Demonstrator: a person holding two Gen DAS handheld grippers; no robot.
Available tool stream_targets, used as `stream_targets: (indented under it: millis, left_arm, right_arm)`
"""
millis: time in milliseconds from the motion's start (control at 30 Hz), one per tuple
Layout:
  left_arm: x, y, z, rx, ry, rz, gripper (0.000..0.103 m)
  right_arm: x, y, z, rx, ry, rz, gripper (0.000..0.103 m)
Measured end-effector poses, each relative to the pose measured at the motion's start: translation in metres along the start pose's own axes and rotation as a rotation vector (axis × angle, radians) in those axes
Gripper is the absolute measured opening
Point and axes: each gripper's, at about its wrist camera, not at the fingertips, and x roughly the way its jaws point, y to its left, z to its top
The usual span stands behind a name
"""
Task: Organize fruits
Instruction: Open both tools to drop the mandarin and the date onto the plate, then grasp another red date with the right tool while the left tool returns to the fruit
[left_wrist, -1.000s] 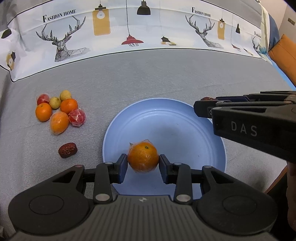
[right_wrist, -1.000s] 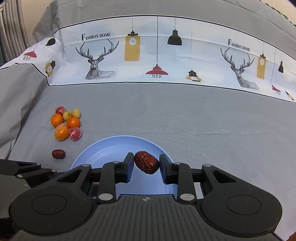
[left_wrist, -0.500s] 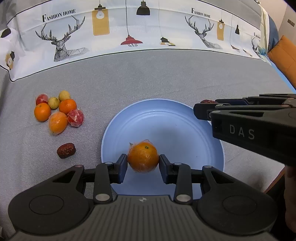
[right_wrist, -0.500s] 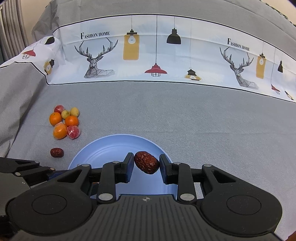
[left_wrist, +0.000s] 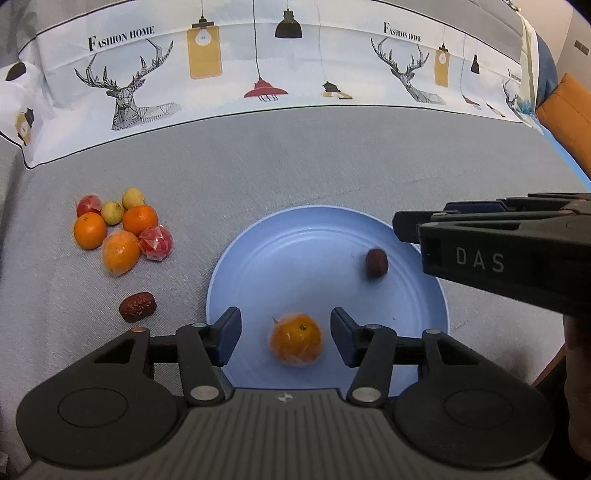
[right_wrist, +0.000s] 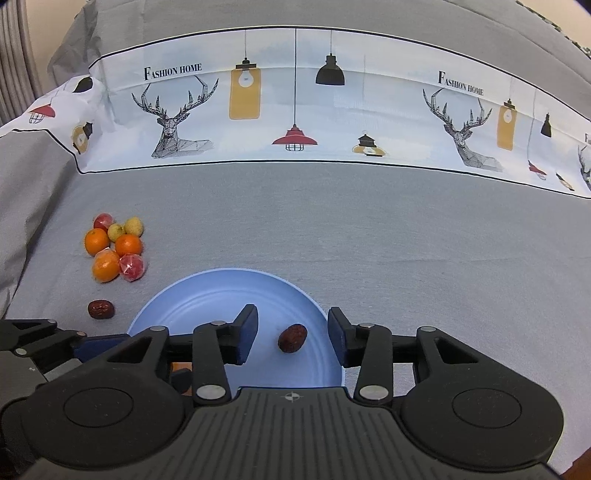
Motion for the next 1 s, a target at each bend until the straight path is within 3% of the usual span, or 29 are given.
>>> stream_targets:
  millis: [133, 233, 267, 333, 433, 600, 767, 867, 1000]
  left_arm:
    - [-0.013, 0.004, 0.006, 0.006, -0.086, 0.077, 0.050]
    - [-0.043, 0.019, 0.020, 0.001, -0.259, 0.261, 0.052]
    - [-0.056, 0.028, 0.028, -0.012, -0.326, 0.358, 0.056]
    - [-0.078, 0.049, 0.041, -0.064, -0.425, 0.479, 0.063]
    - [-0.108, 0.089, 0.066, -0.154, -0.535, 0.676, 0.086]
    - [-0.128, 0.181, 0.092, -0.274, -0.514, 1.014, 0.088]
    - [-0.155, 0.280, 0.067, -0.496, -0.453, 1.267, 0.088]
    - [-0.160, 0.310, 0.050, -0.556, -0.401, 1.329, 0.089]
    - [-0.156, 0.321, 0.045, -0.598, -0.380, 1.260, 0.089]
  right_arm:
    - [-0.001, -0.002, 0.001, 0.008, -0.009, -0.014, 0.044]
    - [-0.001, -0.005, 0.002, 0.029, -0.010, -0.012, 0.044]
    - [-0.001, -0.005, 0.002, 0.035, -0.010, -0.010, 0.044]
    - [-0.001, -0.005, 0.002, 0.039, -0.011, -0.007, 0.044]
    - [-0.001, -0.001, 0.004, 0.035, -0.017, 0.005, 0.044]
    - [0.003, 0.011, 0.008, 0.015, -0.017, 0.022, 0.044]
    - [0.004, 0.023, 0.011, -0.002, -0.017, 0.049, 0.044]
    - [0.006, 0.032, 0.013, -0.013, -0.027, 0.072, 0.044]
    - [0.008, 0.050, 0.016, -0.051, -0.039, 0.109, 0.044]
